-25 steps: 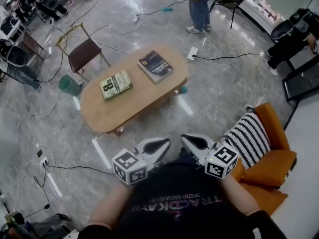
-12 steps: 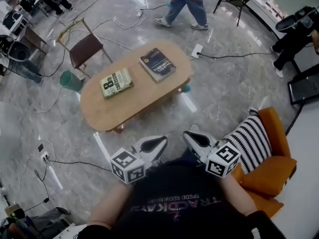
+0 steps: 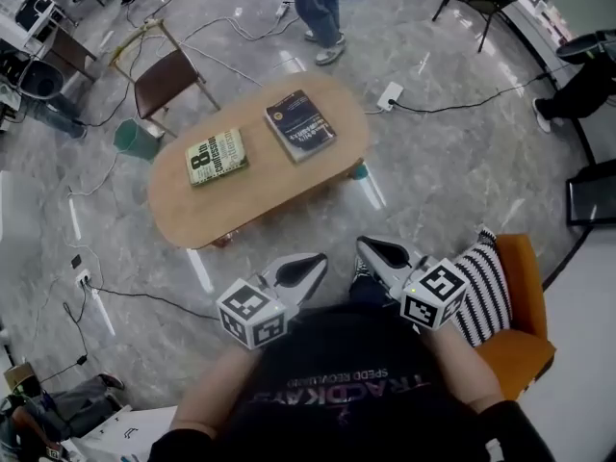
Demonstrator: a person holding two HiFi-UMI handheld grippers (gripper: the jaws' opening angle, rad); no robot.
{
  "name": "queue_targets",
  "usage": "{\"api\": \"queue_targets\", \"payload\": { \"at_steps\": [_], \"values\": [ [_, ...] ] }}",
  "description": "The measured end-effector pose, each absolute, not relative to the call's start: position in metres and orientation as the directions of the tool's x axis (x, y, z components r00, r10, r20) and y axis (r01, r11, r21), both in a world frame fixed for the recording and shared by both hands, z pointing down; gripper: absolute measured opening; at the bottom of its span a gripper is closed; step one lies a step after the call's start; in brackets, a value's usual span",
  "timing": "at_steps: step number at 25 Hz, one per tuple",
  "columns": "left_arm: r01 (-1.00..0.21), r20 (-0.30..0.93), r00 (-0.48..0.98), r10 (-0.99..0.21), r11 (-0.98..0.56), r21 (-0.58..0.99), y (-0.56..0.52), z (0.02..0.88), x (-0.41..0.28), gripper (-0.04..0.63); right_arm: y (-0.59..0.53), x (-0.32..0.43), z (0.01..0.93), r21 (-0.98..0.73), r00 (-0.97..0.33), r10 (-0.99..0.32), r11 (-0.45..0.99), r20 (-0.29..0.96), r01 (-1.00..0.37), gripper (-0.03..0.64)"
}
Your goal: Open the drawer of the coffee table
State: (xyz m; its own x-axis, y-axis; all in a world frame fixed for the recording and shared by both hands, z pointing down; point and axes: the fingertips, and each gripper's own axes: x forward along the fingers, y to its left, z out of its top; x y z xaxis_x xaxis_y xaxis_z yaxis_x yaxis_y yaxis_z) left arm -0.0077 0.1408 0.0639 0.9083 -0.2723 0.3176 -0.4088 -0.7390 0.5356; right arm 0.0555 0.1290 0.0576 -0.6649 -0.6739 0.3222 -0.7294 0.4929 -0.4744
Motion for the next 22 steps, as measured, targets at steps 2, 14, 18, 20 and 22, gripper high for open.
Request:
{"api": "queue_targets", "payload": {
  "at_steps": [2,14,18,20,22],
  "values": [
    [-0.431,0.322,0.899,-0.296,-0.722,0.542,0.130,0.065,0.007,0.002,0.119,0.072,0.059,-0.479,-0.677,-0.662,0.502,0.323,-0.720,-0.002],
    [-0.573,0.379,0.819,-0.430,-0.626,0.529,0.099,0.084,0.076,0.002,0.084,0.155,0.082,-0.519,-0.754,-0.566,0.558,0.333,-0.648,-0.002],
    [-0.620,0.411,0.785,-0.464,-0.587,0.521,0.096,0.098,0.089,0.002,0.078,0.178,0.097,-0.540,-0.767,-0.544,0.555,0.341,-0.633,-0.002],
    [-0.646,0.417,0.763,-0.493,-0.574,0.504,0.090,0.106,0.090,0.002,0.074,0.187,0.106,-0.544,-0.768,-0.535,0.551,0.352,-0.633,-0.002],
    [-0.679,0.423,0.734,-0.531,-0.562,0.472,0.084,0.114,0.086,0.002,0.068,0.194,0.116,-0.539,-0.764,-0.529,0.548,0.369,-0.639,-0.002]
  ]
}}
